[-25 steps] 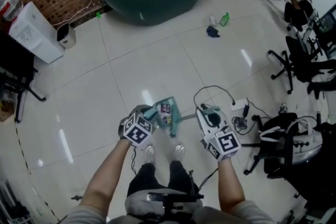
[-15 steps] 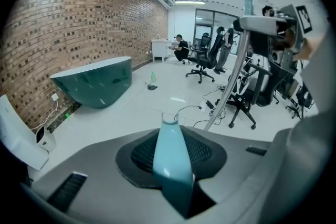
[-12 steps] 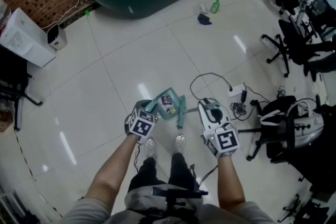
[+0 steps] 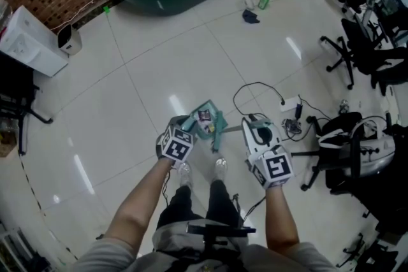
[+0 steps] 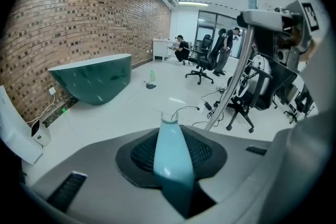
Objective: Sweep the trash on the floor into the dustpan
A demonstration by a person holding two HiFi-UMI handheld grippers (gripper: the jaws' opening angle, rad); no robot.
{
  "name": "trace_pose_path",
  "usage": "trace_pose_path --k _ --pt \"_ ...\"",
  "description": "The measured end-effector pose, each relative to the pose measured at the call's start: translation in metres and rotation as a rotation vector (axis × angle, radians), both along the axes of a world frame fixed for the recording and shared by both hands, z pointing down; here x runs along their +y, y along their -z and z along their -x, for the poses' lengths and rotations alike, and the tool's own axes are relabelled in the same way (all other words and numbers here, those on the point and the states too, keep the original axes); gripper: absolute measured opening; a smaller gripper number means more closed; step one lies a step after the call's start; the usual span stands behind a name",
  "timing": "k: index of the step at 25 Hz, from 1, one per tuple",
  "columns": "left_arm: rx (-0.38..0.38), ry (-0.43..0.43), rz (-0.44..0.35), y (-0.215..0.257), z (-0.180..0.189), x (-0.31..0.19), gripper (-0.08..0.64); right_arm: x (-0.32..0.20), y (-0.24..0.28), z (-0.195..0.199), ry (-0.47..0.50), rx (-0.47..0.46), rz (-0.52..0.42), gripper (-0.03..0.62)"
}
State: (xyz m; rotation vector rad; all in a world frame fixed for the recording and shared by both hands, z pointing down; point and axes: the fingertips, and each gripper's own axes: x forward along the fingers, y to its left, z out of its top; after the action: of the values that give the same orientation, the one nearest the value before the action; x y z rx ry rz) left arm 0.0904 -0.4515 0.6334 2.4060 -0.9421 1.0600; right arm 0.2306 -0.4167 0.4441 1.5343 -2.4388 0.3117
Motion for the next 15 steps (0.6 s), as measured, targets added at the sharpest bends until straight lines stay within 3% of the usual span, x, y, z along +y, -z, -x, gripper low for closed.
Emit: trace_pose_path --k 15 --pt "0.023 -0.006 0.006 -0.001 0.0 -0.002 0.112 -0.005 -0.002 0.018 0.032 -0.01 0.009 0.077"
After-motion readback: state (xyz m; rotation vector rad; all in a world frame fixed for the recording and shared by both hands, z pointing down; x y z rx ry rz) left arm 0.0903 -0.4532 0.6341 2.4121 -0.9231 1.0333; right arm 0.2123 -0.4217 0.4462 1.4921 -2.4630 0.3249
